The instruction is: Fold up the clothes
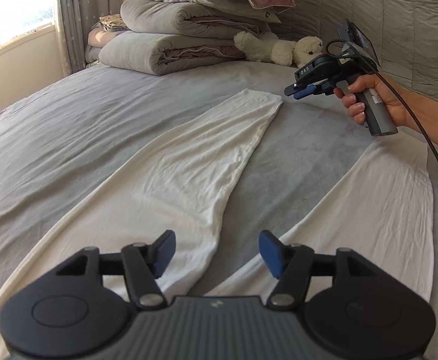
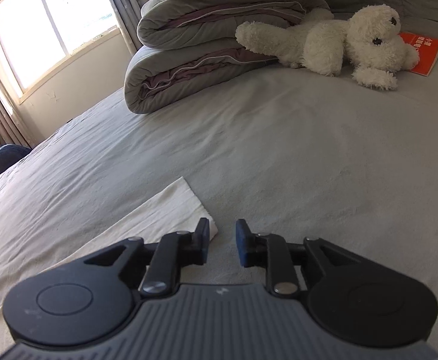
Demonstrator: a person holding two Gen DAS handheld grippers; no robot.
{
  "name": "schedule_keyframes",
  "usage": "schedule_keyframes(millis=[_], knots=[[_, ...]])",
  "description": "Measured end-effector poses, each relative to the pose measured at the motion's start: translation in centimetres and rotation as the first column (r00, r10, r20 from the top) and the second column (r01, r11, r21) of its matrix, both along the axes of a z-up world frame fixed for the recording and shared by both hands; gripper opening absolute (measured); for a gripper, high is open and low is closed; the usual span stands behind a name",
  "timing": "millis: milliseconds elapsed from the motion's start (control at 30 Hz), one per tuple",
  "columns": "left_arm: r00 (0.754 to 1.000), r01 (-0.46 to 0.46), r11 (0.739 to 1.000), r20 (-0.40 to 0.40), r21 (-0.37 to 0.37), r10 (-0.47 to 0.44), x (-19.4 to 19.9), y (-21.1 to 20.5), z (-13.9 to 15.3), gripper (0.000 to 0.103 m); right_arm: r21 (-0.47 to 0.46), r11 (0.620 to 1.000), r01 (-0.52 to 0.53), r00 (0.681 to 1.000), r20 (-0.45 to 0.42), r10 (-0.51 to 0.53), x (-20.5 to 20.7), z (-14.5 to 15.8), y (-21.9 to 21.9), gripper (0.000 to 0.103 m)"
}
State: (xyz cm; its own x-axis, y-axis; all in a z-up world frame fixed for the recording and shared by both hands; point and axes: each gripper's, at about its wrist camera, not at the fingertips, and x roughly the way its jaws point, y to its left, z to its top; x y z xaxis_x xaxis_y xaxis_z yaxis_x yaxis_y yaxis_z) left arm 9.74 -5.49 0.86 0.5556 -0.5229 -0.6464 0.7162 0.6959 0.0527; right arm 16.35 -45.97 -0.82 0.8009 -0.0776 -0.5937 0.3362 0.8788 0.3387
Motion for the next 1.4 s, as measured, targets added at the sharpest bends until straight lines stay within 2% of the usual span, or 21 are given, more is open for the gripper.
schedule_keyframes(millis=[33,267,467,600,733,867,967,1033,1133,1167,1233,1267,1333,1367,1400], knots=[[1.000,-0.025,1.000,0.006,0.005,0.025,-0.5,0.4,0.3,0.065,-0.005,1.000,-0.004,1.000,0.003,0.004,-0.5,0.6,0.4,0.041],[0.979,-0.200,0.979,0.031,-0.027,0.201,-5.7,6.0,4.1,0.071,-0.010,0.998,-0.058,0.997,0.041,0.058,-4.9,5.3,3.8,0.047],[0.928,-0.370,0.928,0.028,-0.029,0.371,-10.6,10.0,6.4,0.075,0.037,0.993,-0.116,0.992,0.052,0.114,-9.1,7.6,7.2,0.051],[0.873,-0.488,0.872,-0.018,-0.040,0.488,-13.2,12.8,5.9,0.075,0.049,0.984,-0.171,0.985,0.043,0.169,-11.8,8.2,10.0,0.051],[0.797,-0.604,0.795,-0.080,-0.059,0.599,-15.2,15.8,4.4,0.075,0.034,0.968,-0.247,0.969,0.034,0.246,-14.3,7.9,13.2,0.052],[0.708,-0.705,0.703,-0.137,-0.092,0.693,-17.3,18.6,2.8,0.075,-0.006,0.946,-0.323,0.946,0.030,0.323,-16.7,7.1,16.3,0.053],[0.643,-0.765,0.633,-0.170,-0.115,0.746,-19.2,20.4,1.5,0.075,-0.045,0.915,-0.400,0.916,0.016,0.401,-18.1,6.2,18.8,0.054],[0.601,-0.799,0.588,-0.177,-0.122,0.780,-20.2,21.1,0.5,0.071,-0.080,0.883,-0.463,0.886,0.004,0.465,-19.3,5.8,20.7,0.054],[0.576,-0.818,0.554,-0.195,-0.158,0.794,-21.1,21.9,-0.7,0.062,-0.137,0.800,-0.584,0.807,0.002,0.590,-21.3,5.1,23.7,0.054],[0.569,-0.822,0.540,-0.205,-0.180,0.797,-21.3,22.2,-1.0,0.060,-0.150,0.761,-0.631,0.770,0.004,0.638,-22.1,4.8,24.8,0.054],[0.558,-0.828,0.513,-0.232,-0.228,0.797,-21.3,22.7,-1.4,0.056,-0.175,0.655,-0.735,0.665,0.000,0.747,-23.6,4.1,27.1,0.054],[0.549,-0.832,0.494,-0.249,-0.254,0.798,-21.2,23.0,-1.6,0.056,-0.195,0.600,-0.776,0.613,-0.009,0.790,-24.1,3.7,28.2,0.054],[0.533,-0.838,0.453,-0.283,-0.305,0.797,-21.1,23.6,-1.9,0.050,-0.244,0.508,-0.826,0.532,-0.040,0.846,-24.9,2.8,30.1,0.054],[0.526,-0.842,0.443,-0.283,-0.309,0.802,-21.0,23.6,-2.0,0.047,-0.264,0.470,-0.843,0.500,-0.058,0.864,-25.2,2.3,30.9,0.054],[0.518,-0.846,0.435,-0.279,-0.309,0.809,-21.0,23.6,-2.0,0.041,-0.277,0.449,-0.850,0.485,-0.077,0.871,-25.1,1.6,31.6,0.054]])
